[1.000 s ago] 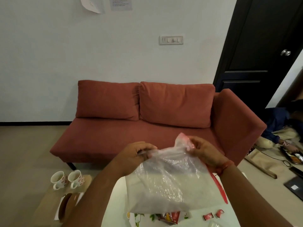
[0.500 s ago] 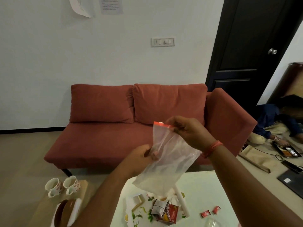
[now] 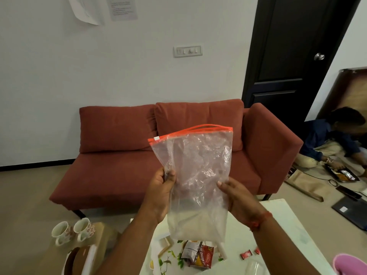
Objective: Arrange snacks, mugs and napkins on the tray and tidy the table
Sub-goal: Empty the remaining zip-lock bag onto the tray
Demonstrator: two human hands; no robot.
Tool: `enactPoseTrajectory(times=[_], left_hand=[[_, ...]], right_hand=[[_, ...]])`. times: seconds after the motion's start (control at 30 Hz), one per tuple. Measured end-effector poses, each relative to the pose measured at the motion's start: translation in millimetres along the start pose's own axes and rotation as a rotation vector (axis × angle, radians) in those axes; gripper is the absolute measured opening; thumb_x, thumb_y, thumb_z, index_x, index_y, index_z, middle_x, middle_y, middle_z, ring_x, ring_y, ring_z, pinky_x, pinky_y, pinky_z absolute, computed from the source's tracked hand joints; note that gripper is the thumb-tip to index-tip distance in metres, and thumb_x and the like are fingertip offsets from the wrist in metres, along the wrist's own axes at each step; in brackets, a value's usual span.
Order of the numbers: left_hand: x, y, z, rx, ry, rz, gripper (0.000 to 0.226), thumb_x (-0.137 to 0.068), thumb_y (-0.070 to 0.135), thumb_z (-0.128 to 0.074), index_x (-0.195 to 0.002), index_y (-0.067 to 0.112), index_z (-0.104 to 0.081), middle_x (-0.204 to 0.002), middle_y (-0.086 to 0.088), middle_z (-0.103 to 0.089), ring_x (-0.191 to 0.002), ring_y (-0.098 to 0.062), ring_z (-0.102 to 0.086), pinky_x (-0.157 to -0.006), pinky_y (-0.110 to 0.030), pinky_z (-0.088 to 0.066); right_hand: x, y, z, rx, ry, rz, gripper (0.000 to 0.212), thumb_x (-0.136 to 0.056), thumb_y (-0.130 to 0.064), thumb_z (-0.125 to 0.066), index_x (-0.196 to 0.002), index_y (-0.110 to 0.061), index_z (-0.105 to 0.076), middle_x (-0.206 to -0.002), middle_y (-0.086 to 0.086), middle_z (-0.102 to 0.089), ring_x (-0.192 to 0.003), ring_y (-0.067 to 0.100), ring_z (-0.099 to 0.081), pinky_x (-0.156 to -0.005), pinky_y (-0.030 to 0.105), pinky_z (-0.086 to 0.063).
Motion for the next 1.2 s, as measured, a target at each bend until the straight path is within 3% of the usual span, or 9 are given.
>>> enactPoseTrajectory(times=[0.17, 0.33, 0.4, 0.53, 0.67, 0.8, 0.93, 1.1, 1.2], left_hand=[[5.2, 30.8, 21.3, -0.537, 0.253, -0.274, 0.013, -0.098, 0.027, -0.058, -0.086, 0.023, -0.063, -0.076, -0.001, -0.067, -0.067, -0.014, -0.06, -0.056, -0.018, -0.048], [9.1, 32.4, 7.1, -0.725, 0.244, -0.299, 0.032, -0.098, 0.039, -0.052, -0.087, 0.011, -0.063, -0.074, -0.016, -0.064, -0.057, -0.014, -0.053, -0.051, -0.036, -0.048], [8.6, 28.2, -1.4, -0.712, 0.202, -0.242, 0.037, -0.098, 0.044, -0.05, -0.095, 0.01, -0.064, -0.074, -0.019, -0.063, -0.05, -0.013, -0.052, -0.045, -0.03, -0.048], [18.9, 25.1, -34.3, -0.596, 0.007, -0.191, 0.058, -0.07, 0.076, -0.056, -0.098, 0.025, -0.061, -0.067, 0.017, -0.062, -0.052, 0.002, -0.054, -0.047, -0.016, -0.045], [17.4, 11.4, -48.6, -0.541, -0.022, -0.131, 0.026, -0.087, 0.027, -0.073, -0.109, 0.034, -0.062, -0.096, 0.014, -0.072, -0.091, -0.007, -0.069, -0.07, -0.022, -0.057], [20.4, 6.2, -46.5, -0.391, 0.079, -0.116, 0.028, -0.089, -0.007, -0.059, -0.088, 0.018, -0.069, -0.078, 0.002, -0.07, -0.074, -0.02, -0.064, -0.057, -0.028, -0.057], [22.5, 13.0, -68.2, -0.418, -0.079, -0.236, 0.014, -0.07, -0.01, -0.058, -0.067, 0.003, -0.062, -0.097, -0.003, -0.058, -0.084, -0.015, -0.058, -0.066, -0.02, -0.05], [15.1, 10.0, -81.5, -0.537, -0.109, -0.216, 0.03, -0.061, -0.005, -0.049, -0.048, 0.018, -0.062, -0.096, 0.01, -0.059, -0.089, -0.012, -0.057, -0.073, -0.021, -0.049], [13.6, 11.3, -100.8, -0.594, -0.215, -0.208, 0.042, -0.064, -0.018, -0.049, -0.049, 0.018, -0.064, -0.089, 0.014, -0.062, -0.085, -0.011, -0.06, -0.071, -0.023, -0.051]], right_hand=[[6.2, -39.3, 31.9, 0.169, 0.213, 0.149, 0.031, -0.087, -0.023, -0.068, -0.113, -0.005, -0.069, -0.11, 0.022, -0.072, -0.104, 0.041, -0.067, -0.096, 0.06, -0.05], [13.4, -54.0, 39.0, 0.289, 0.124, 0.091, 0.034, -0.086, -0.031, -0.07, -0.114, -0.013, -0.069, -0.111, 0.018, -0.072, -0.104, 0.041, -0.068, -0.088, 0.064, -0.053], [14.2, -65.2, 42.4, 0.273, 0.092, 0.109, 0.029, -0.09, -0.021, -0.067, -0.117, -0.012, -0.066, -0.113, 0.024, -0.07, -0.099, 0.042, -0.067, -0.089, 0.066, -0.051], [13.2, -78.5, 59.6, 0.24, 0.092, 0.135, 0.02, -0.095, -0.002, -0.058, -0.112, -0.008, -0.066, -0.104, 0.026, -0.067, -0.09, 0.037, -0.061, -0.089, 0.062, -0.049], [17.0, -90.0, 77.4, 0.266, 0.083, 0.186, 0.027, -0.095, -0.001, -0.055, -0.1, -0.018, -0.075, -0.086, 0.014, -0.07, -0.074, 0.027, -0.061, -0.075, 0.044, -0.053], [20.9, -106.9, 96.4, 0.29, 0.08, 0.282, 0.043, -0.086, 0.02, -0.046, -0.08, -0.01, -0.077, -0.085, 0.012, -0.073, -0.076, 0.024, -0.068, -0.071, 0.039, -0.058], [14.0, -109.3, 107.4, 0.279, 0.073, 0.331, 0.035, -0.07, 0.031, -0.033, -0.058, 0.005, -0.054, -0.091, 0.019, -0.061, -0.082, 0.031, -0.059, -0.074, 0.039, -0.051], [21.1, -121.4, 118.0, 0.248, 0.188, 0.245, 0.028, -0.09, 0.012, -0.041, -0.092, 0.001, -0.067, -0.106, -0.001, -0.071, -0.088, 0.019, -0.068, -0.064, 0.025, -0.058], [22.9, -143.8, 94.2, 0.736, 0.095, 0.355, 0.027, -0.098, -0.024, -0.056, -0.124, -0.03, -0.062, -0.128, -0.02, -0.059, -0.113, 0.001, -0.058, -0.087, 0.021, -0.05]])
Point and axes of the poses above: each hand's wrist, its own x-axis away from the middle knuckle, its own z-axis out of the back of the hand, y = z × x, the point moved 9 cm from there along -x, towards the middle knuckle
